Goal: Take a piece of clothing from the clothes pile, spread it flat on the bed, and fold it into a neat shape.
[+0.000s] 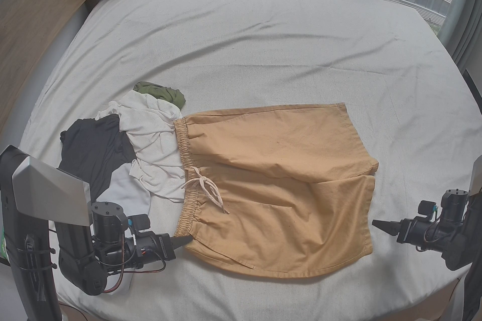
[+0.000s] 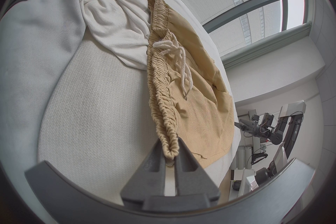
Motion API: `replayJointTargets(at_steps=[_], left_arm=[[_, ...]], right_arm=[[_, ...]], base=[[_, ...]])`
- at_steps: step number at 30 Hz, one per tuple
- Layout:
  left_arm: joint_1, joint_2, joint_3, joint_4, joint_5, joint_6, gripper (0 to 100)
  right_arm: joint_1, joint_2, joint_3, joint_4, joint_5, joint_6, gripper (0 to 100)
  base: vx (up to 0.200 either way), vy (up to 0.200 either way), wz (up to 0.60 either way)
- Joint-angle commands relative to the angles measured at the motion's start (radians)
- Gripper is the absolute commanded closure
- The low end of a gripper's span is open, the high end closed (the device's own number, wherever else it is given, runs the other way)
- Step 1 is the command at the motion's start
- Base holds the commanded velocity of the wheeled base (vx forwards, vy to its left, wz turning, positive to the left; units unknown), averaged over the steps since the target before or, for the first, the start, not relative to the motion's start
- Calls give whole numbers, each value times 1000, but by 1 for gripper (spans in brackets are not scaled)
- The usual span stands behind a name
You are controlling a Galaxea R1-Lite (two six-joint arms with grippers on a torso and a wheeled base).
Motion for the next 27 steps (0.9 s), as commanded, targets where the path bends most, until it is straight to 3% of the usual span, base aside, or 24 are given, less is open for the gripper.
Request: replayJointTargets(at_steps=[1,10,27], left_arm=[[-1,0,-2,-1,0,-2,100],[-1,0,-1,-1,0,1,100],[-2,-3,-2,-1,0,1,100]], right_arm=[[8,58,20,0,0,-2,0],[8,58,20,0,-2,-2,0],[100,167,21,0,4,0,0]], base=[[0,0,0],[0,0,0],[0,0,0]])
